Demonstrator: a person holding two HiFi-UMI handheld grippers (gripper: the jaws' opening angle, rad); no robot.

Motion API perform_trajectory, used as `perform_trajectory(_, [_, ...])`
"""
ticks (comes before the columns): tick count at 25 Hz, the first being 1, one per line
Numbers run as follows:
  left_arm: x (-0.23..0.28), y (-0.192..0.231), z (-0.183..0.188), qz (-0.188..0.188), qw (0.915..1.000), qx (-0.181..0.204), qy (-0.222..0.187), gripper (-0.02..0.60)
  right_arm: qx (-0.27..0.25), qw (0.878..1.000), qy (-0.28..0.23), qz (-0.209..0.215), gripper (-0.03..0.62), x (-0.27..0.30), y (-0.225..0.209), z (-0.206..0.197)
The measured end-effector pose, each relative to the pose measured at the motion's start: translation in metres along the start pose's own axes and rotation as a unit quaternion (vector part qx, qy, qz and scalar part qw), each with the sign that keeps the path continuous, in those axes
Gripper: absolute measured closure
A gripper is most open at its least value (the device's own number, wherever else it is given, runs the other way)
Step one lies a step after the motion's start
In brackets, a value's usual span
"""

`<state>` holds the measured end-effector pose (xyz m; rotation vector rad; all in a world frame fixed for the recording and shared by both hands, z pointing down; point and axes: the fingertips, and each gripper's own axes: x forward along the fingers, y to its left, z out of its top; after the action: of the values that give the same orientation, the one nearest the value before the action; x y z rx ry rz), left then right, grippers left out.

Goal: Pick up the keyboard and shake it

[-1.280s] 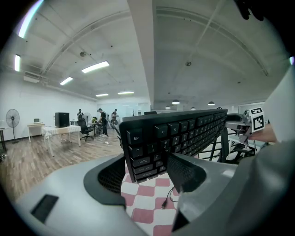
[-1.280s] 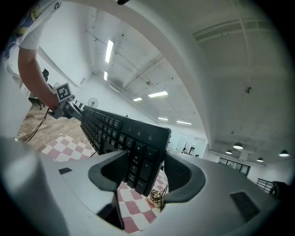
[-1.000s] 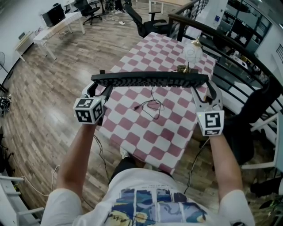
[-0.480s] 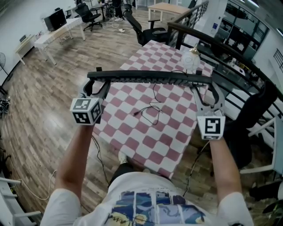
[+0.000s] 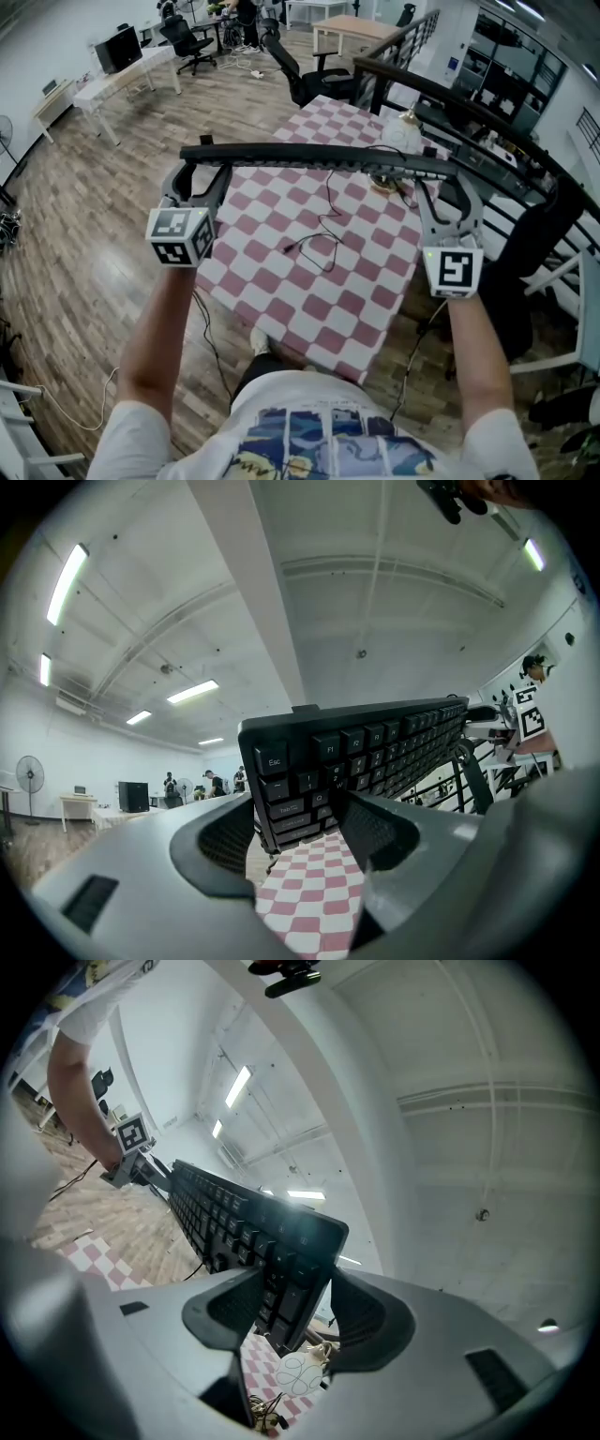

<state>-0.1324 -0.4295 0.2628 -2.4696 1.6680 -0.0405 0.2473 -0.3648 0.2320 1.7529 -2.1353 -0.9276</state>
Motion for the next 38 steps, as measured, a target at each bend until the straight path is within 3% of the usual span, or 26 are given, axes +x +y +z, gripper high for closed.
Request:
perform_trajectory(12, [-0.006,-0.002,0.024,0.003,0.9997,0.011,-0.023,0.305,-0.002,1.0,-0.008,-0.01,0.375,-0.007,-0.011,0.012])
perform_trajectory(38, [-0.001,-0.007,0.029,0.008,0.9995,0.016,-0.026,0.305,0.002,1.0,-0.01,-0.011,0.375,-0.003,-0.018,0.005])
